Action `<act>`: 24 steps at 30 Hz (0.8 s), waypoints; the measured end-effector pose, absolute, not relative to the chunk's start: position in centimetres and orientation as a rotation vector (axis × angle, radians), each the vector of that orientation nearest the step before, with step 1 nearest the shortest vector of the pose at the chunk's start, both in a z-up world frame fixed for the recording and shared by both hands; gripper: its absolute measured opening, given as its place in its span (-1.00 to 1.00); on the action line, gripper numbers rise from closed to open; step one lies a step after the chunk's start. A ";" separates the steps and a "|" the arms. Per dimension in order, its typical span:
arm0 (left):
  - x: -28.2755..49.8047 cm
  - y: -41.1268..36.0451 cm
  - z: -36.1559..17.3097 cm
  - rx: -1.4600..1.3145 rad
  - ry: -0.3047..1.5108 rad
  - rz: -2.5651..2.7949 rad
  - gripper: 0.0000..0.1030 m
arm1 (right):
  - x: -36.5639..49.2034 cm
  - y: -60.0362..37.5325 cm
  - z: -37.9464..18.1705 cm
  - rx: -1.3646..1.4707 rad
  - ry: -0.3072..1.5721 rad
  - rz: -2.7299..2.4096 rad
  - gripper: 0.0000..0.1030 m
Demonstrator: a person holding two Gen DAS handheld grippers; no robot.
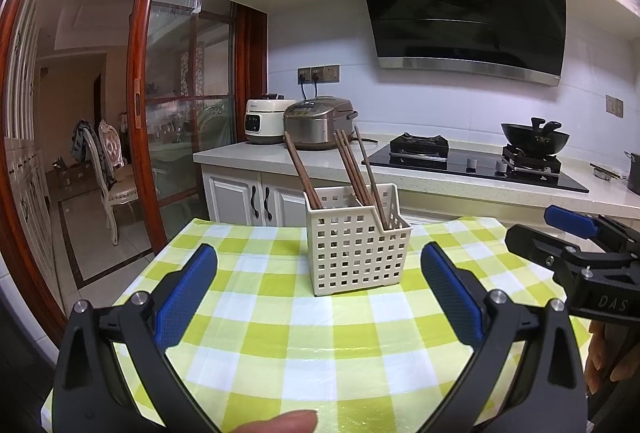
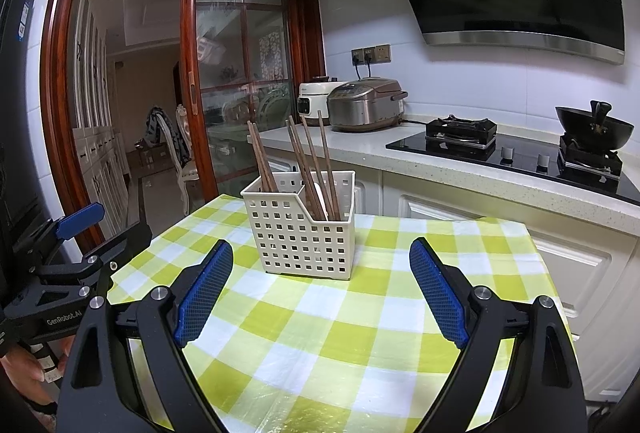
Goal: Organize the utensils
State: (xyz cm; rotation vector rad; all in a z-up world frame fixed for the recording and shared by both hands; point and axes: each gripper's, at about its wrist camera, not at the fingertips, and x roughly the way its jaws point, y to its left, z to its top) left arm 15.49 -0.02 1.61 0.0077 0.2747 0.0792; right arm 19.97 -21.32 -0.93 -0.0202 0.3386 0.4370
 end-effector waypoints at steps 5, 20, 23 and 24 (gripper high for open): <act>15.4 -0.1 1.7 0.012 0.259 0.072 0.92 | 20.0 -21.3 -1.0 -0.020 0.338 0.437 0.65; 14.9 0.1 1.3 0.008 0.239 0.085 0.92 | 19.8 -21.1 -0.9 -0.019 0.340 0.442 0.65; 14.9 -0.2 1.3 0.033 0.238 0.083 0.92 | 19.7 -20.9 -1.2 -0.020 0.343 0.442 0.65; 14.9 -0.2 1.3 0.029 0.240 0.074 0.92 | 19.6 -21.0 -1.2 -0.020 0.344 0.442 0.65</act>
